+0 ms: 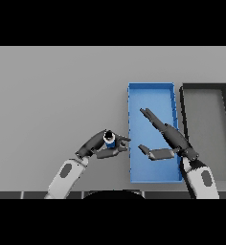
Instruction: Pick up the blue pipe and place it into the blue bin.
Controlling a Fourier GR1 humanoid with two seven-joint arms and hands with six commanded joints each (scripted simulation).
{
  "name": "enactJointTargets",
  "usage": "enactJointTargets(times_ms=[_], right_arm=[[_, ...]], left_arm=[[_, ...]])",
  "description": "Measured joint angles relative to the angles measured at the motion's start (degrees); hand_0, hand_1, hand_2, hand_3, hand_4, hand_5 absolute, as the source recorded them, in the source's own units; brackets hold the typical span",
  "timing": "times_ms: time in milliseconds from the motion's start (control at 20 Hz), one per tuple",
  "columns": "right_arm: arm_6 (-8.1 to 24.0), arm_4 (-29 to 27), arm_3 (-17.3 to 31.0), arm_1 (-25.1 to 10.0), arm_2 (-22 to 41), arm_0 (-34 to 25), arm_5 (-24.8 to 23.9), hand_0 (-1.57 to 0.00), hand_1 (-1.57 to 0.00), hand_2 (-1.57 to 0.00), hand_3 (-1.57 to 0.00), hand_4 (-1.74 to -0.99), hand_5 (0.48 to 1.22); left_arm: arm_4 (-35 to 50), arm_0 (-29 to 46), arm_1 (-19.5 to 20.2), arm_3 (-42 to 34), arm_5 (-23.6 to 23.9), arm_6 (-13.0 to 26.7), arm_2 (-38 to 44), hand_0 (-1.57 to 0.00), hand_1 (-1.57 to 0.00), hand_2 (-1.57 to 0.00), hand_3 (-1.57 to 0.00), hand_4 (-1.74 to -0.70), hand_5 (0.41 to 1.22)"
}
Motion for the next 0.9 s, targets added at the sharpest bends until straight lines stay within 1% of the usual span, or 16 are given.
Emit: enactJointTargets(times_ms=[50, 100, 200, 250, 300, 350, 400, 450, 550, 650, 700, 750, 800, 850, 900], right_arm=[[1.48, -0.07, 0.02, -0.86, 0.99, -1.73, 1.00, 0.00, 0.00, -0.07, 0.00, -1.291, 0.558], [2.40, -0.40, 0.14, -0.94, 1.96, -3.71, 1.60, 0.00, 0.00, -0.05, 0.00, -1.296, 0.556], [3.56, -0.34, 0.09, -0.03, 4.79, -7.67, 2.04, 0.00, 0.00, -0.04, 0.00, -1.302, 0.559], [4.36, -0.67, 0.14, 0.60, 6.08, -8.84, 2.34, 0.00, 0.00, -0.04, 0.00, -1.300, 0.560], [5.52, -1.01, 0.14, 0.84, 7.18, -9.65, 2.91, 0.00, 0.00, -0.04, 0.00, -1.294, 0.560], [5.87, -2.18, 0.41, 1.37, 7.87, -11.21, 3.37, 0.00, 0.00, -0.04, 0.00, -1.282, 0.555], [7.06, -2.19, 0.56, 2.43, 9.34, -12.58, 3.27, 0.00, 0.00, -0.05, 0.00, -1.268, 0.555], [7.23, -1.67, 1.78, 2.88, 9.79, -14.60, 3.71, 0.00, 0.00, -0.05, 0.00, -1.253, 0.554], [8.96, -1.51, 3.23, 4.01, 11.35, -18.10, 4.27, 0.00, -0.01, -0.06, 0.00, -1.232, 0.545], [10.38, -1.63, 3.94, 4.60, 11.94, -20.95, 4.21, -0.01, -0.02, -0.07, 0.00, -1.209, 0.534], [11.29, -2.06, 4.97, 5.02, 12.11, -22.81, 4.47, -0.02, -0.03, -0.08, 0.00, -1.196, 0.526], [12.25, -1.22, 6.15, 5.49, 12.92, -23.35, 4.91, -0.02, -0.03, -0.08, 0.00, -1.186, 0.521], [12.47, -1.20, 7.60, 5.81, 12.74, -24.50, 5.29, -0.03, -0.04, -0.09, 0.00, -1.184, 0.516], [11.80, -1.29, 8.58, 5.97, 12.60, -25.44, 6.03, -0.03, -0.06, -0.11, -0.01, -1.192, 0.507], [12.01, -1.85, 9.57, 6.06, 12.45, -26.25, 6.61, -0.07, -0.11, -0.17, -0.04, -1.204, 0.497]], left_arm=[[0.30, -0.02, -0.15, -0.62, -0.24, 0.60, 0.21, -1.57, -1.57, -1.57, -1.57, -1.47, 1.221], [-0.30, -0.12, -0.23, -0.40, -0.29, 1.11, 0.27, -1.57, -1.57, -1.57, -1.57, -1.47, 1.221], [-0.86, -1.23, -0.99, 0.03, -0.32, 1.58, 0.80, -1.57, -1.57, -1.57, -1.57, -1.47, 1.221], [-1.19, -0.42, -0.76, 0.76, -0.89, 0.15, 0.84, -1.57, -1.57, -1.57, -1.57, -1.47, 1.221], [-0.81, -0.51, -0.84, 0.63, -1.19, -0.13, 1.36, -1.57, -1.57, -1.57, -1.57, -1.47, 1.221], [-1.09, -0.16, -0.58, 0.85, -1.69, -0.59, 1.47, -1.57, -1.57, -1.57, -1.57, -1.47, 1.221], [-1.10, -0.91, -1.02, 1.53, -1.90, -0.52, 1.99, -1.57, -1.57, -1.57, -1.57, -1.46, 1.221], [-1.48, -1.30, -1.70, 2.08, -2.03, -0.47, 1.96, -1.57, -1.57, -1.57, -1.57, -1.46, 1.221], [-0.81, -0.41, -1.81, 1.37, -3.63, -0.89, 1.85, -1.57, -1.57, -1.57, -1.57, -1.47, 1.221], [0.38, -1.23, -2.17, 1.89, -4.48, 0.86, 3.17, -1.57, -1.57, -1.57, -1.57, -1.47, 1.221], [-0.64, -0.50, -2.51, 1.83, -4.37, 0.91, 2.58, -1.57, -1.57, -1.57, -1.57, -1.47, 1.221], [-1.24, -0.01, -2.45, 1.99, -4.16, 0.78, 2.85, -1.57, -1.57, -1.57, -1.57, -1.47, 1.221], [-1.51, 0.20, -2.16, 1.41, -4.32, 0.00, 3.14, -1.57, -1.57, -1.57, -1.57, -1.47, 1.221], [-2.14, -0.26, -2.61, 1.13, -4.04, 0.21, 3.20, -1.57, -1.57, -1.57, -1.57, -1.47, 1.221], [-2.21, 0.45, -2.04, 1.02, -4.49, -0.30, 3.59, -1.57, -1.57, -1.57, -1.57, -1.47, 1.221]])
